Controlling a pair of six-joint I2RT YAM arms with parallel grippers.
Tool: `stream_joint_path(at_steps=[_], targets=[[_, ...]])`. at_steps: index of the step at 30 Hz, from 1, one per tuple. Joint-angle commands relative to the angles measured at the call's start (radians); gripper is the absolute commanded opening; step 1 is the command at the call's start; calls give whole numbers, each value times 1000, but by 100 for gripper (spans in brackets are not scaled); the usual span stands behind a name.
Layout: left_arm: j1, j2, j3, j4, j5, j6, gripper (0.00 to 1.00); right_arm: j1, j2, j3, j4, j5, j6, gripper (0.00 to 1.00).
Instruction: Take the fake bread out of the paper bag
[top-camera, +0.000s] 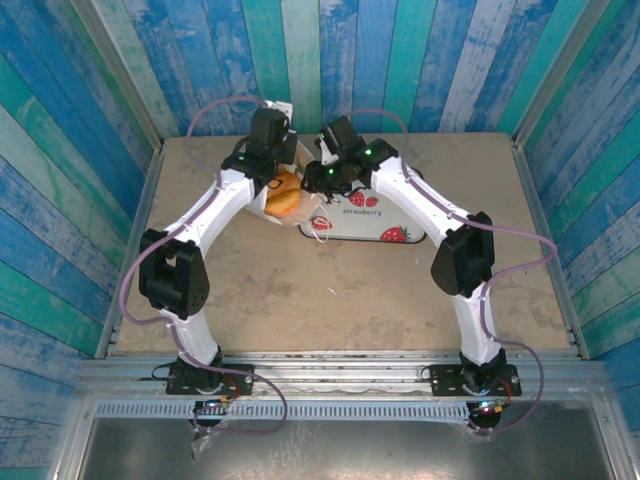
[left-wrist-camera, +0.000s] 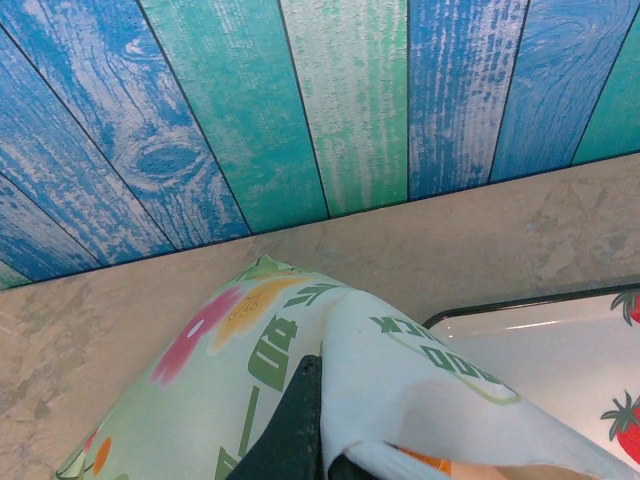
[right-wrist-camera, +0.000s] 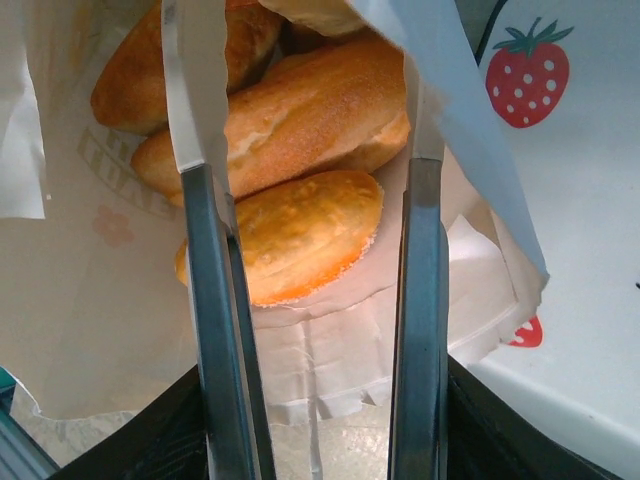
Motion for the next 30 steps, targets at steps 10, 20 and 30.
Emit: stream_joint_path(at_steps=[10, 20, 30], targets=[[0, 41, 23, 48, 46, -13, 0, -7, 101, 124, -14, 26, -2, 53], [0, 47, 25, 57, 40, -16, 0, -11, 100, 134, -39, 37, -21, 26], [-1, 75, 64, 26, 21, -35, 0, 8, 39, 125, -72, 32, -75, 16]])
